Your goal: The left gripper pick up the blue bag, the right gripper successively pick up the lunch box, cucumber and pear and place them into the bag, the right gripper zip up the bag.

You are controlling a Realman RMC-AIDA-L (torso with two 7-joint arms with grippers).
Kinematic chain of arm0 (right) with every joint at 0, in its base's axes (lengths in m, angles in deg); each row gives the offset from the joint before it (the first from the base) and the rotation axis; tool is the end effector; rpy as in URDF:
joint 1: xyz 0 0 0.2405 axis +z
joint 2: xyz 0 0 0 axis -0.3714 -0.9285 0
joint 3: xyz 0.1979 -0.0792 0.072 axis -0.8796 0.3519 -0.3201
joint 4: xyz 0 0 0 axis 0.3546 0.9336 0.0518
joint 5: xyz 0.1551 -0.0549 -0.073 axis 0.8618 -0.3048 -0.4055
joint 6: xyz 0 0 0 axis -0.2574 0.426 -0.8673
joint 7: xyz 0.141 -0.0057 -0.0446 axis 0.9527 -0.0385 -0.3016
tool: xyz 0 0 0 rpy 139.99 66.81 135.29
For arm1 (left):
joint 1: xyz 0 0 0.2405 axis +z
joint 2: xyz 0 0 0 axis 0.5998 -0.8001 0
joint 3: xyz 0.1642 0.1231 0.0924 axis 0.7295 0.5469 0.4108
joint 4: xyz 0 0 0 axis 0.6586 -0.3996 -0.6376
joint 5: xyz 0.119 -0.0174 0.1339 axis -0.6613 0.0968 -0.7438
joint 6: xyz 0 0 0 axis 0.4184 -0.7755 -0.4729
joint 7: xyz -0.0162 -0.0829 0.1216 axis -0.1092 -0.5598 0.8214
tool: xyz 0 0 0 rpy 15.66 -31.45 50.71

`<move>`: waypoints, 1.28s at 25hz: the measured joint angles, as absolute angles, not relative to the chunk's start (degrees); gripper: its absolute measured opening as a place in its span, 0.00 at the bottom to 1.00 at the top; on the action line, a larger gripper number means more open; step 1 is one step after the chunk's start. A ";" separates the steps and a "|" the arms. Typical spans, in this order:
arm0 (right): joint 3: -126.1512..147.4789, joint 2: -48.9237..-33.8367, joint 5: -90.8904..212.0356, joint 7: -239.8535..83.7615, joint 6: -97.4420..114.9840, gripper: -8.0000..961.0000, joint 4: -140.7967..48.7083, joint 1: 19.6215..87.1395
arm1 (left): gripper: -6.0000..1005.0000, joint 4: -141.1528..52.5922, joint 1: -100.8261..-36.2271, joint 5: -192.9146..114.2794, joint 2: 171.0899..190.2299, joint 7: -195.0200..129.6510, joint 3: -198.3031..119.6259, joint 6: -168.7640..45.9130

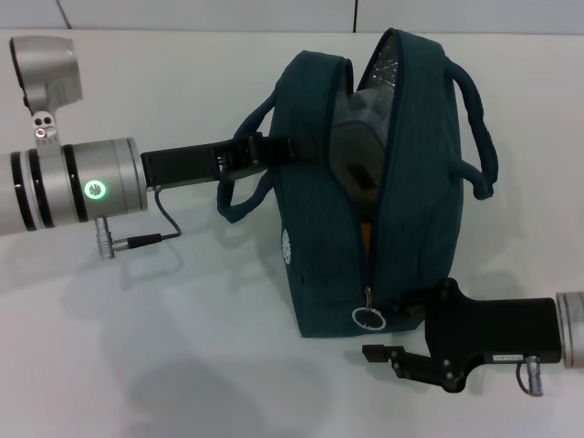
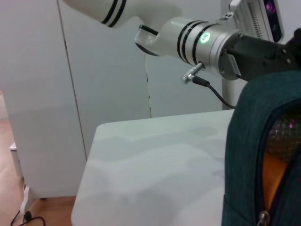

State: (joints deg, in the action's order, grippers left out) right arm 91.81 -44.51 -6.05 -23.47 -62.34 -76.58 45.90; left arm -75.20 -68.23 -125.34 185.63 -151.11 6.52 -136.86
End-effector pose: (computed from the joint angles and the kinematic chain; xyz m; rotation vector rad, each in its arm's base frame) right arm 0.2030 0.2417 -0.0532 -2.9916 0.0937 0.6911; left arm -0.1898 0.3045 -0.0091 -2.4424 -1.6381 -1.0456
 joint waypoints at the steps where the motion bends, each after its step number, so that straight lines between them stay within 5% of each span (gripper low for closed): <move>1: 91.83 -44.51 -6.04 -23.47 -62.27 0.48 -76.57 45.94 | 0.06 -75.20 -68.23 -125.33 185.63 -151.10 6.52 -136.86; 15: 91.81 -44.58 -5.86 -23.47 -59.31 0.30 -76.57 46.76 | 0.06 -75.28 -68.30 -125.32 185.60 -151.10 6.38 -136.55; 19: 91.81 -44.59 -5.85 -23.47 -59.14 0.08 -76.57 46.95 | 0.06 -75.30 -68.32 -125.32 185.58 -150.95 6.21 -136.52; 32: 91.15 -44.27 -4.82 -23.50 -59.86 0.02 -77.30 46.52 | 0.06 -75.04 -66.94 -122.77 185.53 -147.02 6.20 -136.80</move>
State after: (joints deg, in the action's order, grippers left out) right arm 91.15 -44.27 -4.82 -23.50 -59.86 -77.30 46.52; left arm -75.04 -66.94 -122.77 185.53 -147.02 6.20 -136.80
